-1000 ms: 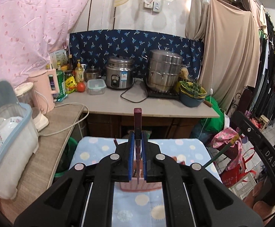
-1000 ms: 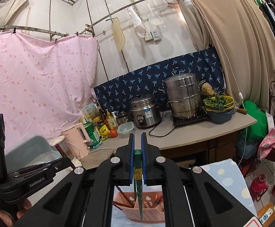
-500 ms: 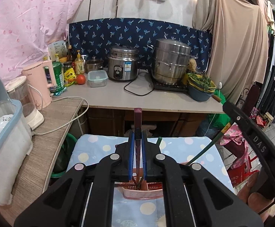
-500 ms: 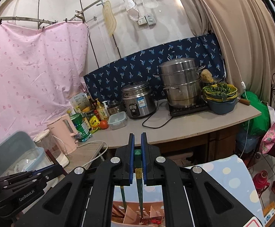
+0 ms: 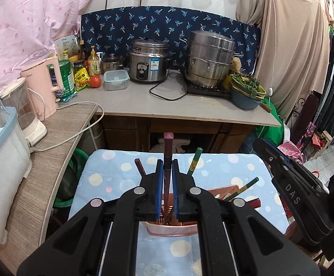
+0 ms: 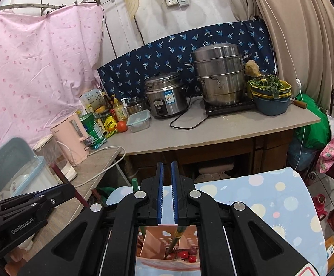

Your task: Organize utensils

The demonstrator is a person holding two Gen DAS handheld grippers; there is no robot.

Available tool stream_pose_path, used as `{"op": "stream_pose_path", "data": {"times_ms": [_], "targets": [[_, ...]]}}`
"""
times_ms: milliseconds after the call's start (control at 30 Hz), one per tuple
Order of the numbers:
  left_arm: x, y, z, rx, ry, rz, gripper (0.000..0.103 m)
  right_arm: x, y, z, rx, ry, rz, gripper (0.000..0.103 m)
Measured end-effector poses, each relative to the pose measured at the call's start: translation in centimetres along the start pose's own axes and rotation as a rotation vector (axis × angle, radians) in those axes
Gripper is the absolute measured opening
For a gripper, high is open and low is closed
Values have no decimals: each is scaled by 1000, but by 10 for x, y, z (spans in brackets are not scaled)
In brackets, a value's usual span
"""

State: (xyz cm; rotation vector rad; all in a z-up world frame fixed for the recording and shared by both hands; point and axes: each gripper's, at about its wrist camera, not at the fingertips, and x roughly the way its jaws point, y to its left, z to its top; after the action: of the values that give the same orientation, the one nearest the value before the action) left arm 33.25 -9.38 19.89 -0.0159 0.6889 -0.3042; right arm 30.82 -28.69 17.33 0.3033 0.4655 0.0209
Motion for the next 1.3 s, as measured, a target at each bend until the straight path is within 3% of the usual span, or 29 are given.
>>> {"op": "stream_pose_path", "data": {"times_ms": [67,133,200,267,467,567,1300], "targets": [[-1,0,-1,-1,-8,10,8,-4,-1,0,4,-1,2,14],[-3,2,-2,-8,-12,23,17,-10,-2,-1,9,-7,1,24],[-7,4,-2,-19,-21,32,36,-16,-2,-1,10,-12,0,28],[-11,5,-3,-20,-34,47,39,-22,-2,-3,5,-14,-1,31],[-25,5,-11,-10,-39,65,40,-43,3,-12,-18,-11,-6,39],[-32,4,-16,-1,-44,79,50,-54,5,-19,-22,-4,-5,45],[-69,-10,-83,49,-25,159,61,-121,12,-88,-86,35,-60,77]]}}
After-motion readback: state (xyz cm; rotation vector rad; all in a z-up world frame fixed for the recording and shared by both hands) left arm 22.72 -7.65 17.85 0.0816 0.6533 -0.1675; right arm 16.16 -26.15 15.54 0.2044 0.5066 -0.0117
